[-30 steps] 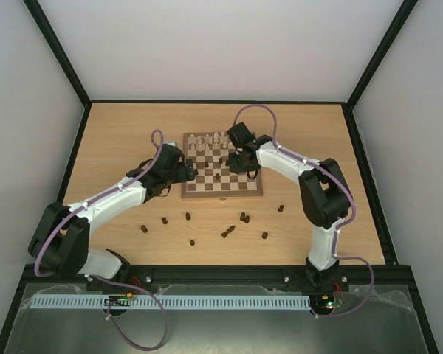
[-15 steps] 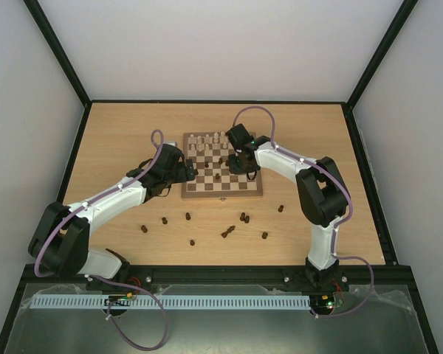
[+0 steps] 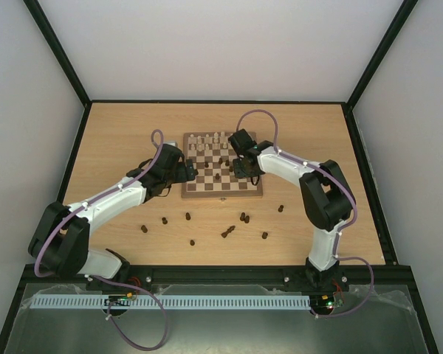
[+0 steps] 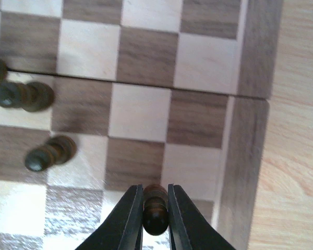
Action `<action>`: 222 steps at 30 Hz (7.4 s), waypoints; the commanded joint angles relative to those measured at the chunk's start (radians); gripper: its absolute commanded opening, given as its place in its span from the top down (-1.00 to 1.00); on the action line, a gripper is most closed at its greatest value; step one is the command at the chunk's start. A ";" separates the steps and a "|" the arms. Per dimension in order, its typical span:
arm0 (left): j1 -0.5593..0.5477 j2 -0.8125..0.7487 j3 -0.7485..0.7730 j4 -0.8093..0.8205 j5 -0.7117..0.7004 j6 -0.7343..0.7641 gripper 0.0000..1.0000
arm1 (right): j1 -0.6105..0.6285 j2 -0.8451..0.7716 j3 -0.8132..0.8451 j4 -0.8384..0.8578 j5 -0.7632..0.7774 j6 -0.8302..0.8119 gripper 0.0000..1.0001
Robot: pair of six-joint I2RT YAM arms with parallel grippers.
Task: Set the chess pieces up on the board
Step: Pick up the chess piece from the chessboard, then place the chess piece on the chessboard, then pick up the chess piece from the chessboard, then place the chess piece on the chessboard, then pick up the chess piece from the chessboard, then place the chess piece on the chessboard, then pick up the chess piece from the chessboard.
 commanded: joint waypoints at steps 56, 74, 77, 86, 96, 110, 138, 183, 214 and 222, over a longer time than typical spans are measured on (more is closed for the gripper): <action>-0.007 0.006 0.028 -0.011 -0.013 0.008 -0.99 | 0.008 0.051 0.171 -0.100 -0.161 -0.019 0.27; -0.007 0.002 0.029 -0.011 -0.012 0.009 -0.99 | 0.014 0.109 0.196 -0.106 -0.177 -0.022 0.58; -0.007 0.003 0.028 -0.011 -0.011 0.009 -0.99 | 0.015 0.118 0.202 -0.109 -0.179 -0.024 0.59; -0.007 0.002 0.028 -0.009 -0.009 0.009 -0.99 | 0.022 0.135 0.215 -0.118 -0.174 -0.027 0.58; -0.007 0.000 0.027 -0.008 -0.002 0.008 -0.99 | 0.023 0.083 0.164 -0.146 -0.096 -0.021 0.80; -0.013 -0.010 0.025 -0.008 0.001 0.008 -0.99 | 0.023 -0.031 0.000 -0.134 -0.069 -0.007 0.80; -0.015 -0.019 0.028 -0.018 -0.028 0.010 -0.99 | 0.023 0.136 0.297 -0.149 -0.109 -0.018 0.23; -0.017 -0.021 0.028 -0.017 -0.018 0.010 -0.99 | 0.046 0.038 0.139 -0.167 -0.109 -0.023 0.78; -0.023 -0.028 0.029 -0.020 -0.028 0.010 -0.99 | 0.077 -0.006 0.129 -0.186 -0.103 -0.014 0.48; -0.023 -0.023 0.032 -0.023 -0.036 0.012 -0.99 | 0.078 0.082 0.309 -0.208 -0.107 -0.020 0.34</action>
